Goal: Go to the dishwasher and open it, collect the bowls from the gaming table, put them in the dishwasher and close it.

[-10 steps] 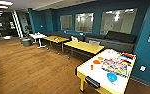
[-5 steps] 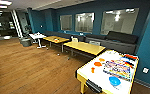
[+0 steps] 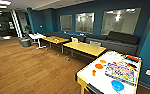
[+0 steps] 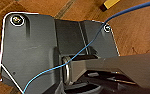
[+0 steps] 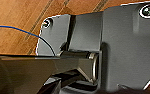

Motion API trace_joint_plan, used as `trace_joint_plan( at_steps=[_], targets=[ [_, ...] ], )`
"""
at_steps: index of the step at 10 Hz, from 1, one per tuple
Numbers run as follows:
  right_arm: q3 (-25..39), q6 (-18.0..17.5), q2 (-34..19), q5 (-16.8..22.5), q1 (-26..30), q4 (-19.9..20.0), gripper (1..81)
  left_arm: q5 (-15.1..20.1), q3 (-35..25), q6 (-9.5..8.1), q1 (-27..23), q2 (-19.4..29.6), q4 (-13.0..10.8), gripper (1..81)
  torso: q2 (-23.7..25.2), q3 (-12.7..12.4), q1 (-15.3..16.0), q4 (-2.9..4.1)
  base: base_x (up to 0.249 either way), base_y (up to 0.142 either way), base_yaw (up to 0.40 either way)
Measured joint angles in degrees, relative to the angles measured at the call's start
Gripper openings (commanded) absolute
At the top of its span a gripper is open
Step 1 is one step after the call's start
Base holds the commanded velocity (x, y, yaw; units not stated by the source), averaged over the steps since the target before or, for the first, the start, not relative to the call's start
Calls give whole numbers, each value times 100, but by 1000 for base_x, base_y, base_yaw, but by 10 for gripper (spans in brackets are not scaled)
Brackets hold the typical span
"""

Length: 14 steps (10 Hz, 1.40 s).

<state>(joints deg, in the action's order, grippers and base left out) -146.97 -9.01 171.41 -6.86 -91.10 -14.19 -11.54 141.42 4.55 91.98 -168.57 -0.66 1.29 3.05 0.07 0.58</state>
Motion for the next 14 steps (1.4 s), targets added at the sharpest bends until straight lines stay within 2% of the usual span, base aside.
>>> trace_joint_plan(
  at_steps=[14],
  targets=[
    [-9,0,30,1,1,-2,811,2,-2,0,5,-9,-2,811,0,0,0,0,129,82,0]
  ],
)
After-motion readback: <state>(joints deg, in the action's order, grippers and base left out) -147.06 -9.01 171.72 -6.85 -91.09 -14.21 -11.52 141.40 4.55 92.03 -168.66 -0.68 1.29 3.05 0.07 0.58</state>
